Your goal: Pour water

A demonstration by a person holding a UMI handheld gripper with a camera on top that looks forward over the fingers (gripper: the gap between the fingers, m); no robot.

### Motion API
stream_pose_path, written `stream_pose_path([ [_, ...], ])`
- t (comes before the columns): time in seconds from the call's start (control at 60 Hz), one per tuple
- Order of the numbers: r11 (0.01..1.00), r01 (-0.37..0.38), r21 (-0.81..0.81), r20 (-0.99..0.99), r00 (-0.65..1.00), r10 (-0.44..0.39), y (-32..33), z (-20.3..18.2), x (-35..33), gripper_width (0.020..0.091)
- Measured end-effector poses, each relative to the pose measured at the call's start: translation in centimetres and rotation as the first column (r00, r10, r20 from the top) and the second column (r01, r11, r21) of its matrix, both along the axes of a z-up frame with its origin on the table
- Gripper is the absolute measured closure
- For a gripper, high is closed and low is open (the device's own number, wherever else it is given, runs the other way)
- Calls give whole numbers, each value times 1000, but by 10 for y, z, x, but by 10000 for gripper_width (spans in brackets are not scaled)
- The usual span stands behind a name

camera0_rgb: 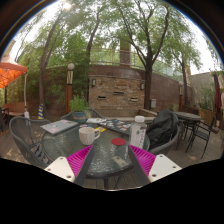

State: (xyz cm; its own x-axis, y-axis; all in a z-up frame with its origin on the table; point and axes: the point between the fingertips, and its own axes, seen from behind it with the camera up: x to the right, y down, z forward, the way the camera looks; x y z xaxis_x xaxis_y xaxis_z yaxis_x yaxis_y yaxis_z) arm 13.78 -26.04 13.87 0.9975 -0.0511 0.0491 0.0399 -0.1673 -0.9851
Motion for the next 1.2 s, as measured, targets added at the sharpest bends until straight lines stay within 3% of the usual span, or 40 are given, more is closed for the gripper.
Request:
stream_pose_path([
  [0.317,992,124,-10,-21,992,-124,113,-51,106,317],
  [0.75,991,123,51,-54,991,-120,204,-54,138,291],
  [0.783,992,119,45,-61,991,-116,209,-59,140,331],
  [0.817,992,123,36,-64,991,-120,211,-64,140,474],
  [0.933,986,159,53,-63,986,-156,213,-64,139,499],
  [1.117,984,178,-3,-50,983,-178,213,-69,138,629],
  [1.2,978,205,-28,82,976,-202,219,-70,140,641],
])
